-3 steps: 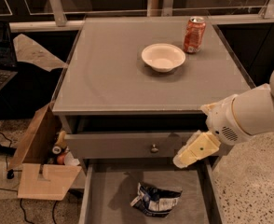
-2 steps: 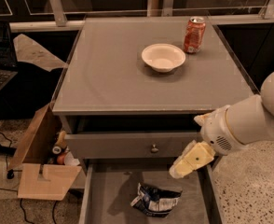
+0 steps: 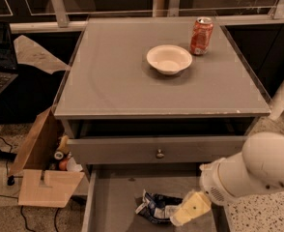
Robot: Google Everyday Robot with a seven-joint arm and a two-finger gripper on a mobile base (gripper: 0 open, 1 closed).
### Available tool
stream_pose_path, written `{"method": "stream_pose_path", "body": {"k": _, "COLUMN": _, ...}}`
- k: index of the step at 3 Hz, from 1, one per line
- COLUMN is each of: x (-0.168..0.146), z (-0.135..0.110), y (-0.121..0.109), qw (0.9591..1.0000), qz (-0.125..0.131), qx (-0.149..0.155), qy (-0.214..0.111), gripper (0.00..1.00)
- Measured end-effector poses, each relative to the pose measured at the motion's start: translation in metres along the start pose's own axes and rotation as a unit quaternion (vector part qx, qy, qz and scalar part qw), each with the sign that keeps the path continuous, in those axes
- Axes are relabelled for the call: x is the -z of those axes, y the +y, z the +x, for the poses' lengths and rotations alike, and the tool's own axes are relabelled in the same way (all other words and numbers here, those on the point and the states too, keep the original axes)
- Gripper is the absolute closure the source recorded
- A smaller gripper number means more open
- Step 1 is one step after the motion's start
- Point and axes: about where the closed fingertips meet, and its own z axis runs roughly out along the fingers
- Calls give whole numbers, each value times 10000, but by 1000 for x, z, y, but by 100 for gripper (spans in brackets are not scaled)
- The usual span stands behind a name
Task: Pick blue chip bag from middle drawer and place on counter
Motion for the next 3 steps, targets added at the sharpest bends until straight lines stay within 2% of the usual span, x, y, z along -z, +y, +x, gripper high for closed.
{"method": "stream_pose_path", "body": {"k": 1, "x": -51, "z": 47, "y": 4, "qw": 9987, "qz": 81, "qx": -240, "qy": 437, "gripper": 0}}
{"method": "stream_pose_path", "body": {"k": 2, "x": -103, "z": 81, "y": 0, "qw": 9957, "qz": 132, "qx": -534, "qy": 751, "gripper": 0}}
{"method": "stream_pose_path", "body": {"k": 3, "x": -103, "z": 81, "y": 0, "qw": 9957, "qz": 132, "qx": -532, "qy": 751, "gripper": 0}}
